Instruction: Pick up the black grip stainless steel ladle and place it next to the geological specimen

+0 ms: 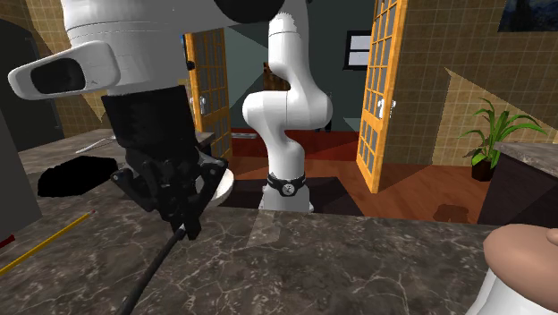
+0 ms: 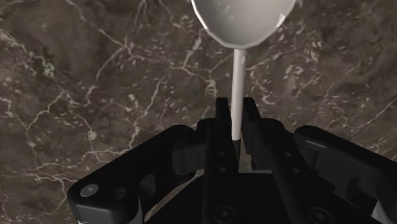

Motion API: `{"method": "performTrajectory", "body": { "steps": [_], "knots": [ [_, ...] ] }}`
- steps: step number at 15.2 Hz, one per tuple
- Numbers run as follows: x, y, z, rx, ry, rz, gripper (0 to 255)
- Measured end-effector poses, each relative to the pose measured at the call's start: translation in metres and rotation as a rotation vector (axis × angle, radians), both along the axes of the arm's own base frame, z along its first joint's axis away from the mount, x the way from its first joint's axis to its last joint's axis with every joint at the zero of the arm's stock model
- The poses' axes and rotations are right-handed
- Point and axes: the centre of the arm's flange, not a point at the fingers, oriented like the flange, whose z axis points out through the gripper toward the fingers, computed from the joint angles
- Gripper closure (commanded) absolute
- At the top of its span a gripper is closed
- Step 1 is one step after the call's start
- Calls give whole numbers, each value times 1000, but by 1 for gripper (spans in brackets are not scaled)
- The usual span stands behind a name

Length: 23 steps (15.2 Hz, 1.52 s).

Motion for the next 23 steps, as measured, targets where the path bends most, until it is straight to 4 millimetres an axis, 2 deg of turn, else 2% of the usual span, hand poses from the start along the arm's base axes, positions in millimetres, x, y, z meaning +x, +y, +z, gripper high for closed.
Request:
{"method": "performTrajectory", "body": {
  "steps": [7,8,14,23],
  "knots": [
    [1,0,34,0,0,0,255],
    [-5,-2,38,0,0,0,255],
    [-67,-33,39,0,0,-1,255],
    [-178,-91,38,0,0,-1,255]
  ]
}}
